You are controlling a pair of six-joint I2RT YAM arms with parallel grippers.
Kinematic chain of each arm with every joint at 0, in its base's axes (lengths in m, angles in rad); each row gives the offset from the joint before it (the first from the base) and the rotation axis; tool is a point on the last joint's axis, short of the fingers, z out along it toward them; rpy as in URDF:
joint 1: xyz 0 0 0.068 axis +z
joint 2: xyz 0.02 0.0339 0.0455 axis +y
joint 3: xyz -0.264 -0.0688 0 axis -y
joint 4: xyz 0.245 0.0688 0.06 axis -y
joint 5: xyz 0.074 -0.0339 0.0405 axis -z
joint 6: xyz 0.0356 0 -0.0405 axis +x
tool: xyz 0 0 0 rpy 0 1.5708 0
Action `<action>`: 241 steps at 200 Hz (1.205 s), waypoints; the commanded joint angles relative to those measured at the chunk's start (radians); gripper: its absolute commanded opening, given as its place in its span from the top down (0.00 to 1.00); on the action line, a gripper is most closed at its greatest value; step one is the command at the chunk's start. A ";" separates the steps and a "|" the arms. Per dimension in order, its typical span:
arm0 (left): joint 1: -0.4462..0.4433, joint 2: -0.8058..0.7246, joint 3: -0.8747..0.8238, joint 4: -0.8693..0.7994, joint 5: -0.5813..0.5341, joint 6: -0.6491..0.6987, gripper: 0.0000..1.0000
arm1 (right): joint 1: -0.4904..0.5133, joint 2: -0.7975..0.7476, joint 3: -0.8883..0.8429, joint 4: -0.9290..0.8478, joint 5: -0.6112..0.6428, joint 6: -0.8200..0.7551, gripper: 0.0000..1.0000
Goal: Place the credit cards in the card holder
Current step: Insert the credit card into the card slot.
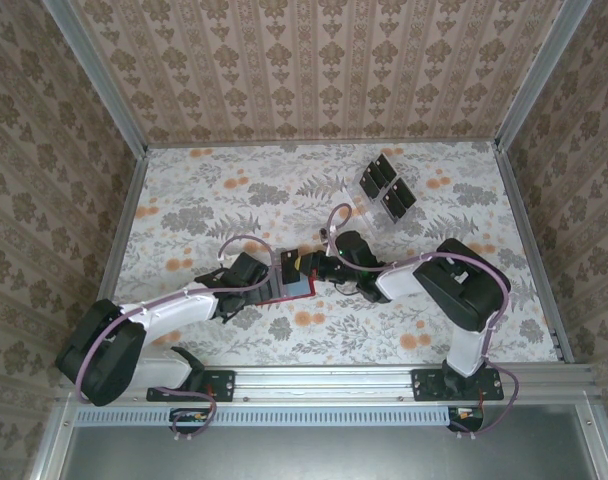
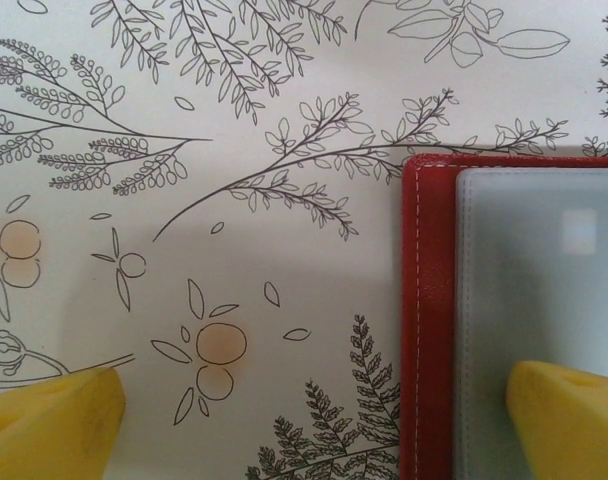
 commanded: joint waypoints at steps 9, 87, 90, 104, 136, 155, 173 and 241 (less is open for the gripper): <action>-0.005 0.015 -0.039 -0.071 -0.023 -0.019 0.00 | 0.013 0.039 -0.013 0.087 0.017 0.006 1.00; -0.006 0.015 -0.052 -0.063 -0.018 -0.024 0.00 | 0.031 0.106 0.007 0.135 0.021 0.030 1.00; -0.007 0.015 -0.052 -0.062 -0.019 -0.025 0.00 | 0.032 0.108 0.007 0.136 0.021 0.032 1.00; -0.007 0.014 -0.054 -0.062 -0.017 -0.025 0.00 | 0.035 0.114 0.009 0.137 0.021 0.033 1.00; -0.007 0.015 -0.057 -0.058 -0.017 -0.026 0.00 | 0.040 0.126 0.003 0.139 0.024 0.033 1.00; -0.006 0.015 -0.059 -0.058 -0.016 -0.026 0.00 | 0.041 0.131 -0.005 0.149 0.024 0.039 1.00; -0.006 0.015 -0.060 -0.055 -0.016 -0.026 0.00 | 0.045 0.136 -0.012 0.158 0.024 0.048 1.00; -0.006 0.019 -0.064 -0.047 -0.013 -0.026 0.00 | 0.053 0.141 -0.057 0.199 0.020 0.077 1.00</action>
